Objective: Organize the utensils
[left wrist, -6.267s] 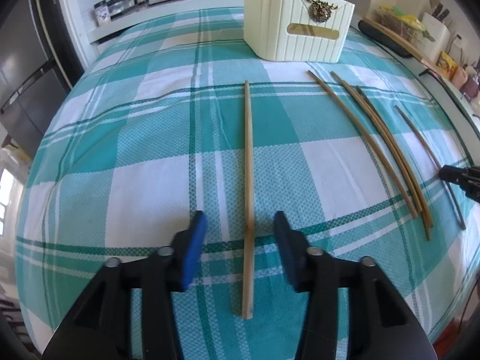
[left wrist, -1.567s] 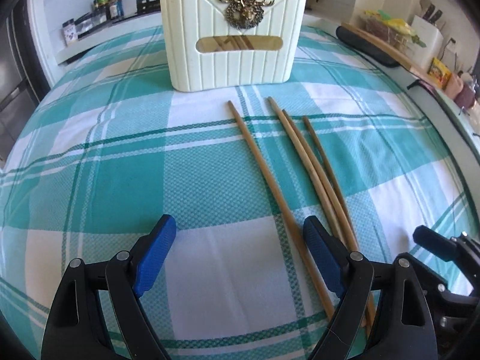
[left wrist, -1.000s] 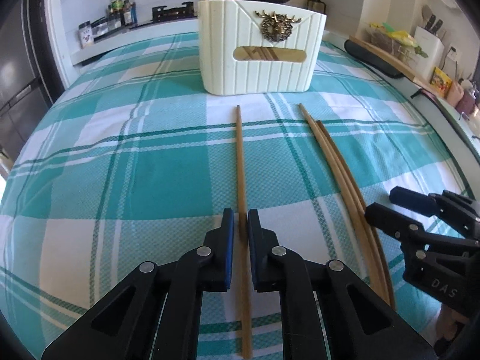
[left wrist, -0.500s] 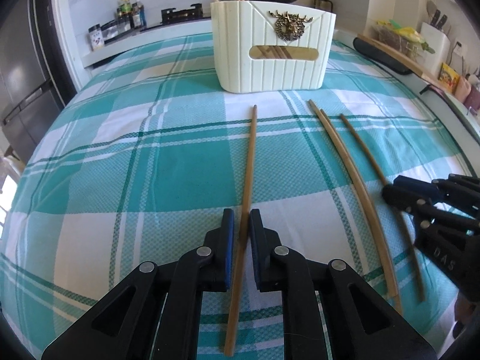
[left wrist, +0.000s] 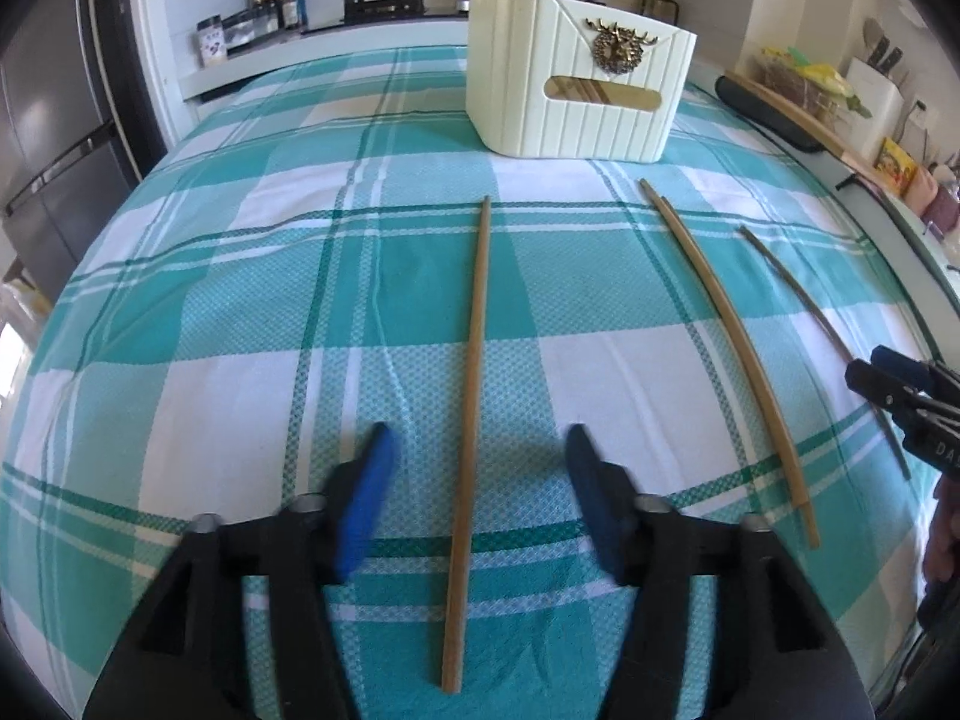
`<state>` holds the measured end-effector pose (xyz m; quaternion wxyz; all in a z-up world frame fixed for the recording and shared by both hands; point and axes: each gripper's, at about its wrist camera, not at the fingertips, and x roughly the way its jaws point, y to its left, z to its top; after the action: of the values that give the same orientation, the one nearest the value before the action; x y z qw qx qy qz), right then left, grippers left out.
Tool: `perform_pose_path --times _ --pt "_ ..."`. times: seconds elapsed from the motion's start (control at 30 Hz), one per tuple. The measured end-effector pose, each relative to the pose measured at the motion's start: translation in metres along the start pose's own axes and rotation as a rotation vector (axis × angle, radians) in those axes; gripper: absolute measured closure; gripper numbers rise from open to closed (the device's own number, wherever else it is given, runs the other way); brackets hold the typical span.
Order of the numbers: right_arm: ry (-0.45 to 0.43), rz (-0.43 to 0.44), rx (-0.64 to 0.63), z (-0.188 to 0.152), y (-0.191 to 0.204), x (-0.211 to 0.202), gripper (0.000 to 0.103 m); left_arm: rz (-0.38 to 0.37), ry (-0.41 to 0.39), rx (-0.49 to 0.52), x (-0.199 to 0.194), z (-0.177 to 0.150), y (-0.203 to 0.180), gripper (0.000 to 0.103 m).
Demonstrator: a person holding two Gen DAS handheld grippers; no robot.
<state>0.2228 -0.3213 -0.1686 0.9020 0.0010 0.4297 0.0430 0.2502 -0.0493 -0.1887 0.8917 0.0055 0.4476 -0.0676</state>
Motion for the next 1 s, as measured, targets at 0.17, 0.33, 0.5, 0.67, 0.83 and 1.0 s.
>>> perform_pose_path --times 0.17,0.33,0.5,0.67,0.83,1.0 --pt "0.02 -0.02 -0.041 -0.001 0.003 0.009 0.042 0.04 -0.002 0.04 0.01 0.003 -0.005 0.013" --pt "0.02 -0.034 -0.066 -0.003 0.005 0.012 0.038 0.04 0.02 0.008 0.016 0.006 0.003 0.001" --pt "0.019 -0.029 -0.061 -0.003 0.004 0.011 0.038 0.043 0.02 0.012 0.017 0.005 0.001 0.001" --pt "0.02 -0.027 -0.059 -0.003 0.003 0.011 0.038 0.041 0.021 0.011 0.017 0.005 0.001 0.001" --pt "0.022 -0.022 -0.062 -0.003 0.004 0.012 0.035 0.041 0.02 0.011 0.017 0.005 0.001 0.001" --pt "0.023 -0.022 -0.062 -0.003 0.005 0.012 0.035 0.039 0.017 0.009 0.016 0.005 0.002 0.001"
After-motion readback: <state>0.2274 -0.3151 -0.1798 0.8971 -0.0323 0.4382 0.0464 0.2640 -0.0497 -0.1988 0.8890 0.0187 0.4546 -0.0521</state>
